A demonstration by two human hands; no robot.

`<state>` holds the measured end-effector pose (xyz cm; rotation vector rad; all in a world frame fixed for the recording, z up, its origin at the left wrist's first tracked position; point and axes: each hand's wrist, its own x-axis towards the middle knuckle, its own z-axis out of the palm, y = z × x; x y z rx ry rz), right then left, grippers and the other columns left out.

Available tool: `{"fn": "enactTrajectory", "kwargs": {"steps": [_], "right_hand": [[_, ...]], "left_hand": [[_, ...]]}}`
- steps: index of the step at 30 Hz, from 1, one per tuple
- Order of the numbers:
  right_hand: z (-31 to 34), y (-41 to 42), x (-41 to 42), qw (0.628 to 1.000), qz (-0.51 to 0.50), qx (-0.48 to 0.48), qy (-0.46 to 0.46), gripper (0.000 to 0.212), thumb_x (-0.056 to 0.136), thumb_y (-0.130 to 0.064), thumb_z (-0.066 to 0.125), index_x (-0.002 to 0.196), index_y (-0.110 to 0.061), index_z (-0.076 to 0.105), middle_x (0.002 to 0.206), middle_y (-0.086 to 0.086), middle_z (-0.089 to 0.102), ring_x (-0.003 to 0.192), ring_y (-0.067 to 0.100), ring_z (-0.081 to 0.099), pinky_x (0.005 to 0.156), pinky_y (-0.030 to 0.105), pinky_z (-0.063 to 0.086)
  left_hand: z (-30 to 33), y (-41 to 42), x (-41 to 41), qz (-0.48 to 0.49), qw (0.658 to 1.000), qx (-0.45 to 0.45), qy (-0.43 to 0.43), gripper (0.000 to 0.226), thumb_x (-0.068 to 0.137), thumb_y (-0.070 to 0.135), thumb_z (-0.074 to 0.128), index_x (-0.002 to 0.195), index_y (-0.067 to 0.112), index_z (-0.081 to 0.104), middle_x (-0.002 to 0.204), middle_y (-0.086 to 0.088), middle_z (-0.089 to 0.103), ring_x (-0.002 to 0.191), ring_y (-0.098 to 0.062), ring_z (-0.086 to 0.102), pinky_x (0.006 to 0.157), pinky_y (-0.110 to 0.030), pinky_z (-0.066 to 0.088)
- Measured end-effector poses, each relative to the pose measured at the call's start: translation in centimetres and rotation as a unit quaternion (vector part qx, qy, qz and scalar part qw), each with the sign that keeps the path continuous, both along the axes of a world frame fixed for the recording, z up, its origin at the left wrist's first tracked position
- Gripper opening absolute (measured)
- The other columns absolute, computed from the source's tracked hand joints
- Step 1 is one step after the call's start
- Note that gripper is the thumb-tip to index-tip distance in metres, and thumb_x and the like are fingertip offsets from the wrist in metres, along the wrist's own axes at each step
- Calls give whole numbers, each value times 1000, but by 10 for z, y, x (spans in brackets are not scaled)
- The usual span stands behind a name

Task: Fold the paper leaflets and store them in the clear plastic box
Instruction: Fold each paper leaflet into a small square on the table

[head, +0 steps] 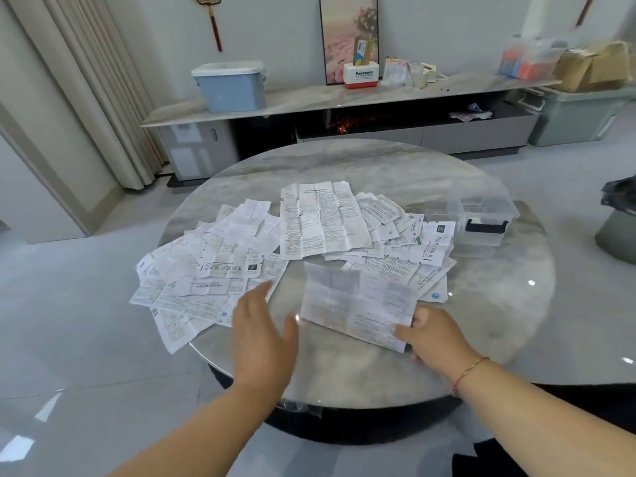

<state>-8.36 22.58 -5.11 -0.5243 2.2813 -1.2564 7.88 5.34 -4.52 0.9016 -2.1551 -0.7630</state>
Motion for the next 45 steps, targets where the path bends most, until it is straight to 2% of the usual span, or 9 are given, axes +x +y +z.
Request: {"fn": "enactTrajectory", "kwargs": {"steps": [10, 13, 16, 20, 24, 28, 34, 39, 45], "right_hand": [[22, -11, 35, 905, -103, -173, -375, 16, 82, 12, 58, 95, 3, 63, 75, 17, 69, 52, 20, 63, 41, 21, 51], [24, -6, 28, 965, -107, -115, -208, 37, 74, -17, 77, 103, -4, 57, 71, 2, 62, 56, 10, 58, 43, 20, 45], [29, 13, -3, 987, 15, -60, 149, 104, 41, -63, 79, 127, -27, 35, 108, -12, 45, 97, -1, 48, 82, 13, 39], [22, 17, -13, 965, 255, 17, 62, 96, 50, -49, 85, 130, -46, 32, 130, -30, 40, 120, -11, 42, 98, 16, 39], [-2, -2, -13, 991, 118, -32, 62, 34, 77, -15, 74, 103, -31, 58, 98, -15, 70, 93, -2, 65, 89, 33, 53], [-5, -8, -10, 994, 56, 41, 87, 26, 78, -22, 73, 99, -22, 57, 81, -11, 70, 73, 1, 64, 62, 15, 47], [3, -18, 4, 997, -30, 72, 30, 47, 75, -15, 75, 109, -21, 43, 91, -1, 61, 53, 15, 62, 41, 22, 46], [5, -24, 31, 969, -109, -57, -215, 64, 76, 0, 72, 129, -10, 37, 82, 11, 61, 47, 20, 62, 43, 29, 53], [22, 2, 5, 979, 132, 63, 145, 82, 49, -59, 75, 121, -33, 44, 117, -10, 40, 110, 4, 41, 94, 17, 33]], "left_hand": [[-31, 22, -16, -306, 894, -172, -279, 72, 76, 59, 40, 143, 37, 32, 146, 12, 37, 137, -13, 28, 117, -44, 13], [-30, 17, -22, -260, 939, -150, -170, 31, 79, 29, 44, 96, 25, 69, 92, 8, 69, 87, -16, 63, 94, -42, 47], [-30, 11, -19, -223, 960, -58, -160, 26, 86, 28, 42, 76, 17, 63, 69, -2, 62, 72, -23, 58, 99, -25, 38], [-25, 12, -9, -187, 974, 48, -121, 34, 91, 23, 58, 63, 26, 40, 62, 7, 48, 58, -9, 44, 59, -18, 36], [-20, 16, -14, -145, 974, 140, -105, 9, 89, 25, 63, 84, 27, 56, 69, 10, 67, 69, 3, 57, 58, -6, 37], [-21, 16, -21, -119, 975, 156, -101, 25, 87, 24, 66, 109, 25, 53, 69, 9, 68, 75, 9, 56, 63, -4, 38], [-30, 30, -20, -176, 966, -174, -69, 45, 74, 22, 61, 119, 14, 56, 111, -1, 59, 104, -17, 44, 93, -23, 35], [-36, 48, -24, -236, 949, -154, -140, 38, 68, 29, 48, 101, 21, 65, 99, 9, 66, 88, -15, 58, 74, -28, 50], [-37, 33, -26, -229, 960, -103, -127, 30, 76, 22, 43, 84, 20, 72, 78, 6, 69, 74, -18, 62, 66, -27, 50]]}}
